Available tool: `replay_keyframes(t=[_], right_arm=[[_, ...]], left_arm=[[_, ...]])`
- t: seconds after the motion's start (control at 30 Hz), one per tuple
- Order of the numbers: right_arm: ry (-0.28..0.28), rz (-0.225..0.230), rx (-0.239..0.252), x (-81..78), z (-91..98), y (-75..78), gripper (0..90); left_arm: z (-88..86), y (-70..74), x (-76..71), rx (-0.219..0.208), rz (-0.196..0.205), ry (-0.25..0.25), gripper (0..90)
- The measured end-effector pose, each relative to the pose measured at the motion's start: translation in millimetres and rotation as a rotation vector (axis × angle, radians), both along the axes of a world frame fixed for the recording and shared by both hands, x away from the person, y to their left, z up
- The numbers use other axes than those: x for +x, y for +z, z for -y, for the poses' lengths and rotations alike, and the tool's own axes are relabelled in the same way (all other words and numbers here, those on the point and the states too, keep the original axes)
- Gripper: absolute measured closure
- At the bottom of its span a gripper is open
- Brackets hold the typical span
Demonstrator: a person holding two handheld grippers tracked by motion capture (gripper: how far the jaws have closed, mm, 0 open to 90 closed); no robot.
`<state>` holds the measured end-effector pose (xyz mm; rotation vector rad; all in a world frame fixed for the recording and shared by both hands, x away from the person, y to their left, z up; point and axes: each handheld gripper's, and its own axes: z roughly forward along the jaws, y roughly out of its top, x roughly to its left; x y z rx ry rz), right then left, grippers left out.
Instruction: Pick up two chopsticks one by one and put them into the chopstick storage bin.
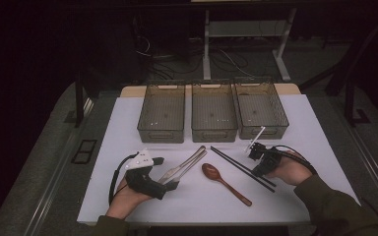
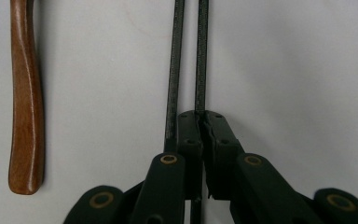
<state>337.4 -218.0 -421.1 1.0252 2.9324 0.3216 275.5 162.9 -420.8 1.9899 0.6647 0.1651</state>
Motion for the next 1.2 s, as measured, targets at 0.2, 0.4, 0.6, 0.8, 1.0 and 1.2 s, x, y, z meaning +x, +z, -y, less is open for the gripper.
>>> replay_keyframes(t=[0.2, 0.4, 0.6, 0.8, 1.0, 1.2], right_arm=[[-0.012, 0.006, 0.033, -1.0, 7.1, 3.2, 84.9], [-0.026, 0.016, 0.088, -5.0, 17.4, 7.8, 84.9], [-0.028, 0.027, 0.135, -7.9, 28.8, 9.6, 84.9], [-0.023, 0.044, 0.185, -10.6, 39.6, 10.8, 85.1], [-0.011, 0.047, 0.243, -14.5, 46.9, 17.3, 85.0], [0.0, 0.066, 0.274, -16.4, 48.5, 29.4, 85.0]], left_arm=[[0.4, -0.3, 0.2, -0.001, -0.001, 0.001, 0.0], [0.6, -0.5, 0.3, -0.002, -0.002, 0.003, 0.0], [0.7, -0.6, 0.6, -0.002, -0.002, 0.002, 0.0], [1.0, -0.8, 0.9, 0.001, -0.001, 0.0, 0.0], [1.8, -1.4, 1.2, 0.0, -0.005, 0.0, 0.0], [2.1, -1.4, 1.4, 0.0, -0.005, -0.001, 0.0]])
